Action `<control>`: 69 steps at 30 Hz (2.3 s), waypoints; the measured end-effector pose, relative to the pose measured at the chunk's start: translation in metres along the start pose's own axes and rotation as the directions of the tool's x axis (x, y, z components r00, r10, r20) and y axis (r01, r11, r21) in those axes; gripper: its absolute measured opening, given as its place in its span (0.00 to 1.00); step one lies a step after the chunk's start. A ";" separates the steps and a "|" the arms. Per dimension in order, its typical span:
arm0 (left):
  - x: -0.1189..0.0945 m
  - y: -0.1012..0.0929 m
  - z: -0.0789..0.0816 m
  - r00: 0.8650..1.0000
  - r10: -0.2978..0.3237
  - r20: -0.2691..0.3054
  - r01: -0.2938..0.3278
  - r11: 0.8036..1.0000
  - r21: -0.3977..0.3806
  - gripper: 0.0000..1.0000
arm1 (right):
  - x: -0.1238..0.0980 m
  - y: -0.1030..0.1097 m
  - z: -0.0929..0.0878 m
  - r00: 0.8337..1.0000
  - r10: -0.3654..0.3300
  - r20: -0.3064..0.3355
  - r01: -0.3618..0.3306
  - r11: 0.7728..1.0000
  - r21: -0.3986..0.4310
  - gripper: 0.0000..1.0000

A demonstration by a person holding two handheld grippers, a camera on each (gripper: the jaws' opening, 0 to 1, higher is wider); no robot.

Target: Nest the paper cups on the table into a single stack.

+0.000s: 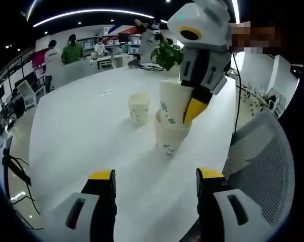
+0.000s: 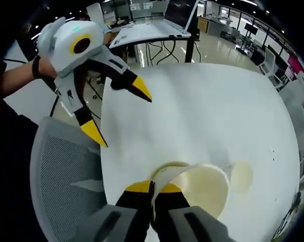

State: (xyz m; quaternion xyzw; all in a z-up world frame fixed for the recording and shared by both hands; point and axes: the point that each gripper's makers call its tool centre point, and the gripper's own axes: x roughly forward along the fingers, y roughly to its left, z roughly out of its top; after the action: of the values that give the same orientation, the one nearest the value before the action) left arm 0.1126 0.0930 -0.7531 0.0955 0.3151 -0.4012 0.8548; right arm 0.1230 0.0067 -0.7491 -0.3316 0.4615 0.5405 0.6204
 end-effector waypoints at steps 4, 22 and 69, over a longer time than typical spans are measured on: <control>0.001 0.000 -0.001 1.000 0.000 0.000 0.000 1.000 0.000 0.63 | 0.004 0.000 -0.003 1.000 0.001 -0.007 -0.001 1.000 0.005 0.00; 0.000 -0.001 0.001 1.000 -0.001 -0.001 0.001 1.000 -0.002 0.63 | 0.005 0.004 -0.004 1.000 0.013 -0.017 -0.012 1.000 0.024 0.03; -0.002 -0.005 0.006 1.000 -0.007 0.001 0.007 1.000 0.018 0.63 | -0.023 -0.017 0.002 0.992 -0.071 0.103 0.065 0.996 0.069 0.39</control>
State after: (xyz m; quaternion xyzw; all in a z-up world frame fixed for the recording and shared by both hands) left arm 0.1105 0.0886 -0.7469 0.1020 0.3114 -0.4069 0.8526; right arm 0.1401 -0.0032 -0.7284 -0.2976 0.4340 0.5204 0.6725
